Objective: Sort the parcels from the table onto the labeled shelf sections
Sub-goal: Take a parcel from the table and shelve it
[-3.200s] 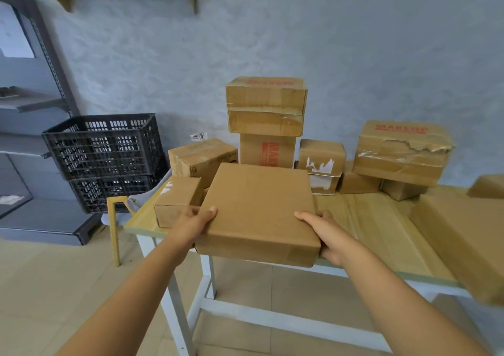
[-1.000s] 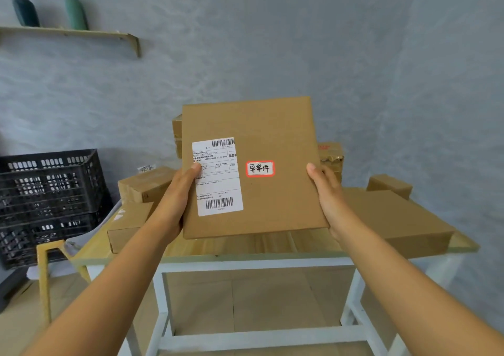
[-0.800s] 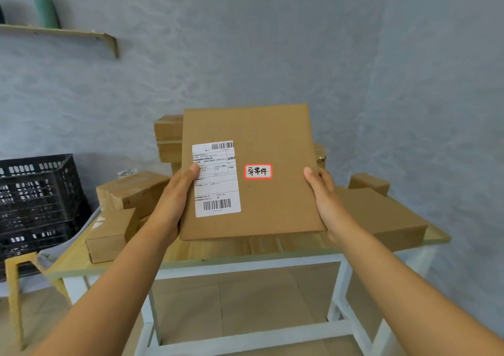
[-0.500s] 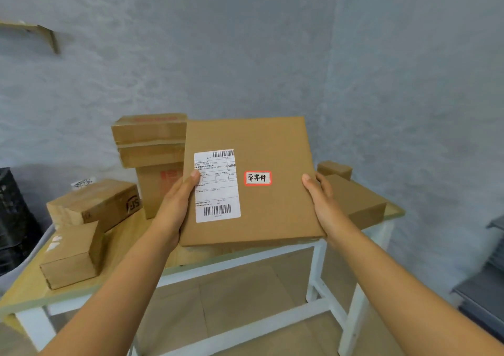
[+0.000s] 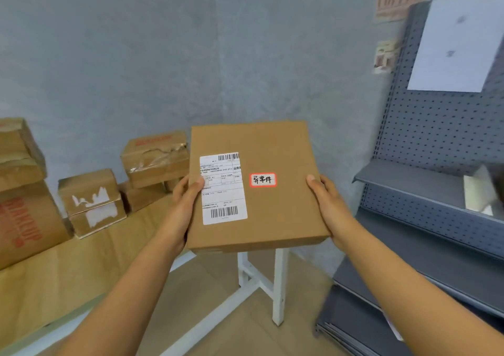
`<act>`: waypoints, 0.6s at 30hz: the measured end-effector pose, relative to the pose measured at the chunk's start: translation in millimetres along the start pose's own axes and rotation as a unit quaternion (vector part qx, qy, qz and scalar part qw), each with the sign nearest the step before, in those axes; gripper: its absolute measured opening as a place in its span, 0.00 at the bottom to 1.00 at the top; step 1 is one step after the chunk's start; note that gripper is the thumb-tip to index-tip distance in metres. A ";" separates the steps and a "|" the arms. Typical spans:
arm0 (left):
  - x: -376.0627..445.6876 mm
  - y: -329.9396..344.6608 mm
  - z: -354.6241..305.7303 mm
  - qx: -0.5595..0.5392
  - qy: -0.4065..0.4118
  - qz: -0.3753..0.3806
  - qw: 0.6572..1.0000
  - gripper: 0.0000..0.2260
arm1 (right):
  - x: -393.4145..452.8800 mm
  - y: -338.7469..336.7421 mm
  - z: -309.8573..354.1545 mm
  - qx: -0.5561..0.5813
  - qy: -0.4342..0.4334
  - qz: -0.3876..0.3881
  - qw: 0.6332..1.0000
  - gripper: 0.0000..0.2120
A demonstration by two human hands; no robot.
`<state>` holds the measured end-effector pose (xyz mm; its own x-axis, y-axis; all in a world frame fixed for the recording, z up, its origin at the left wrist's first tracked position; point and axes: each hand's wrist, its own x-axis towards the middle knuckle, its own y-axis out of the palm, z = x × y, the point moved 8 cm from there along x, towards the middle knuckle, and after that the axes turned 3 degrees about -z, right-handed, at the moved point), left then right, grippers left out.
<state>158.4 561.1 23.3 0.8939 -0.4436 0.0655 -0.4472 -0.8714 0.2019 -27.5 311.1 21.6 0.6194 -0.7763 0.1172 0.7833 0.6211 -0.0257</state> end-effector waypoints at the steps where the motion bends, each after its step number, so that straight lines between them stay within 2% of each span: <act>1: 5.7 21.5 3.6 0.003 -0.001 0.011 1.000 0.19 | 8.3 -17.9 -4.4 0.001 0.006 -0.008 1.000 0.28; 3: 20.1 62.5 13.2 0.008 0.000 0.028 1.000 0.16 | 27.5 -51.2 -12.5 0.007 0.017 -0.012 1.000 0.30; 7: 45.2 139.4 34.3 0.012 -0.012 0.037 0.999 0.23 | 70.5 -114.9 -20.4 0.008 0.027 -0.026 0.999 0.30; 13: 80.2 239.8 59.3 0.012 -0.030 0.055 0.998 0.25 | 123.8 -196.5 -23.9 0.015 0.041 -0.048 0.998 0.27; 18: 115.7 325.8 51.4 0.032 -0.022 0.084 0.996 0.25 | 165.6 -258.3 -6.7 0.037 0.036 -0.087 0.995 0.25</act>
<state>114.5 215.0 46.4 0.8048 -0.5914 0.0495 -0.5924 -0.7954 0.1282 -126.8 21.3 41.0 0.4785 -0.8771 0.0416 0.8749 0.4803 0.0621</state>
